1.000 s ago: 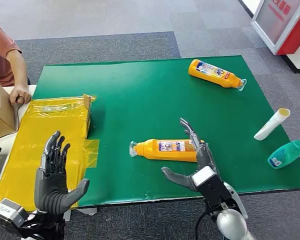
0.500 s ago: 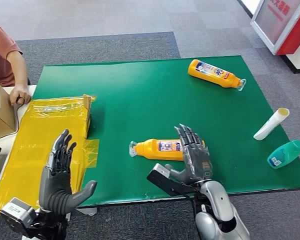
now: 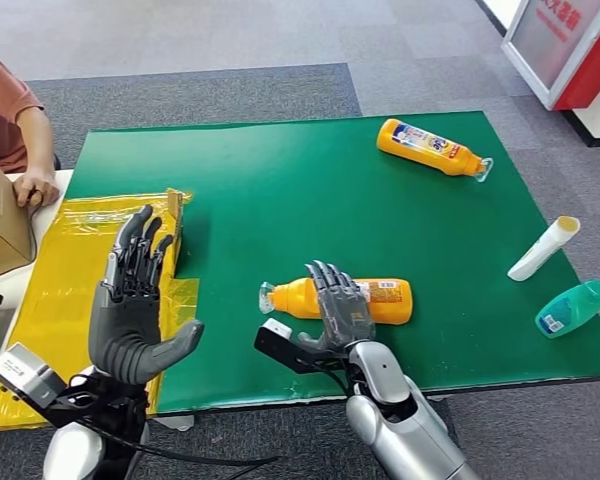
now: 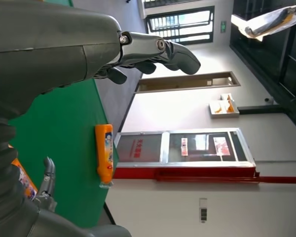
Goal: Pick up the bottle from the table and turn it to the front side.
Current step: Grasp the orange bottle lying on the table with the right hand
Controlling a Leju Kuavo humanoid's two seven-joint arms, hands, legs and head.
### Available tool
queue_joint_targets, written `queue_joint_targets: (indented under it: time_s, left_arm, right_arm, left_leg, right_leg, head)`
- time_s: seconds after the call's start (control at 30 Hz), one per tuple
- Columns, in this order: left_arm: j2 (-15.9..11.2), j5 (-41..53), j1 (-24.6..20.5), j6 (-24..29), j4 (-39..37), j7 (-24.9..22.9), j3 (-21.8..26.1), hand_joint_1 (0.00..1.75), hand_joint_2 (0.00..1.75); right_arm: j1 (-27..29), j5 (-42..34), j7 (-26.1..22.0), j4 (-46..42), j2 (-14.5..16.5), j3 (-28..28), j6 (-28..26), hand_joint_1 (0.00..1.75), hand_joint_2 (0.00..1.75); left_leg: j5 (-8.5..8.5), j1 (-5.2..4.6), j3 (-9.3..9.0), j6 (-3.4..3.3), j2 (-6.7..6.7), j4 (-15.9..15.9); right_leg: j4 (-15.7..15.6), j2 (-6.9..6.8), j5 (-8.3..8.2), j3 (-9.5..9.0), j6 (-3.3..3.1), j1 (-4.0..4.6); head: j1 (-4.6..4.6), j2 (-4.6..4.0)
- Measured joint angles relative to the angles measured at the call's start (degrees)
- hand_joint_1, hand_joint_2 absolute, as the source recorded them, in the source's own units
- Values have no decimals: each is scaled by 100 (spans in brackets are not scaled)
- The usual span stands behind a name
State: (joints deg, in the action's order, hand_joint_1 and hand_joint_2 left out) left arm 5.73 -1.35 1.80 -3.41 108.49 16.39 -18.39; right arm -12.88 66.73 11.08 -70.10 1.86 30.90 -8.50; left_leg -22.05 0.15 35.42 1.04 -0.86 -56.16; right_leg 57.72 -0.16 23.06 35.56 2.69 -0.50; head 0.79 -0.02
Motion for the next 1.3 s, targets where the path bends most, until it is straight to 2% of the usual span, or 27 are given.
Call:
queue_joint_targets:
  time_s: [0.43, 0.93, 1.3]
  left_arm:
    - [-7, -114, -82, -84, -8, -35, -30, 0, 175]
    - [-7, -115, -46, -142, -23, -37, -29, 0, 175]
    - [-15, -166, 125, -157, 16, 30, 63, 0, 175]
  right_arm:
    - [-216, 182, 127, 425, 33, -7, -66, 0, 175]
    - [-278, 579, 434, 537, 34, -229, -102, 0, 175]
    - [-114, 1050, 673, 589, -4, -755, -108, 0, 175]
  left_leg:
    - [-2, 0, 1, 1, 0, 0]
    - [-2, 0, 1, 1, 0, 0]
    - [-3, 0, 1, 0, 0, 0]
  right_leg:
    - [0, 0, 2, 2, -1, 0]
    - [0, 0, 2, 3, -1, 0]
    - [0, 0, 1, 2, -1, 0]
  head:
    - [0, 0]
    - [0, 0]
    - [0, 0]
